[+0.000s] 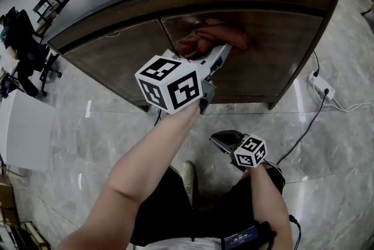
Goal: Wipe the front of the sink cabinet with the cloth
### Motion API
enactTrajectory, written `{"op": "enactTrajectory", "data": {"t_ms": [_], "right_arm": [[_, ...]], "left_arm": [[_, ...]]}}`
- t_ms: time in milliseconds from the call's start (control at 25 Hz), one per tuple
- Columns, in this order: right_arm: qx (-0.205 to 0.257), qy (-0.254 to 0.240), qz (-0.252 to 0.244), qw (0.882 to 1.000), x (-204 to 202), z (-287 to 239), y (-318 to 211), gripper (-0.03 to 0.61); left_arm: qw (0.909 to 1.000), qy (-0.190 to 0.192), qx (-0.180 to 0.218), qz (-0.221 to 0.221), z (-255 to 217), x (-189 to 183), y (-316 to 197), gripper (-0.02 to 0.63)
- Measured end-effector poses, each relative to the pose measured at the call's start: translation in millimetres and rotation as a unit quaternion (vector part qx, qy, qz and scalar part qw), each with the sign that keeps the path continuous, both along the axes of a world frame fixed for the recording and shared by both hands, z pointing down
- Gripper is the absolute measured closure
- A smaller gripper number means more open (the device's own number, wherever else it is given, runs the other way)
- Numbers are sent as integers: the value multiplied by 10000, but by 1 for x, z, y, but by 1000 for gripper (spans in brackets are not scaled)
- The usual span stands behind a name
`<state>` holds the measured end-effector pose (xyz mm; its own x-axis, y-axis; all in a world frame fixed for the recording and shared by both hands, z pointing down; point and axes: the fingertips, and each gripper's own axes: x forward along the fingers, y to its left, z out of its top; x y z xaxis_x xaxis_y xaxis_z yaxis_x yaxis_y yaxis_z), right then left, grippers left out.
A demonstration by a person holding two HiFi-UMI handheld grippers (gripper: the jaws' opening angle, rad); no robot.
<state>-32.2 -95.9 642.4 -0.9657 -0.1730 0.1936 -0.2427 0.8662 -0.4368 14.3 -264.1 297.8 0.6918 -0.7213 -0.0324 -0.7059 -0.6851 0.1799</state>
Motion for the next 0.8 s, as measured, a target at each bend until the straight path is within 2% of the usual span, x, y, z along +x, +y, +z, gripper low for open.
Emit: {"op": "enactTrajectory", "data": {"t_ms": [120, 480, 640, 800], "right_arm": [[53, -3, 54, 10000, 5, -4, -1, 566], [135, -271, 507, 9983, 24, -30, -6, 566], [153, -235, 749, 9968, 40, -39, -5, 566], [-45, -600, 1354, 9890, 67, -55, -12, 566]], "left_arm": [[9996, -182, 214, -81, -1, 16, -3, 495], [9958, -326, 448, 722, 11, 106, -2, 495], [9876, -395, 719, 1339, 14, 152, 2, 495], [9765, -690, 873, 1844, 29, 194, 2, 494]]}}
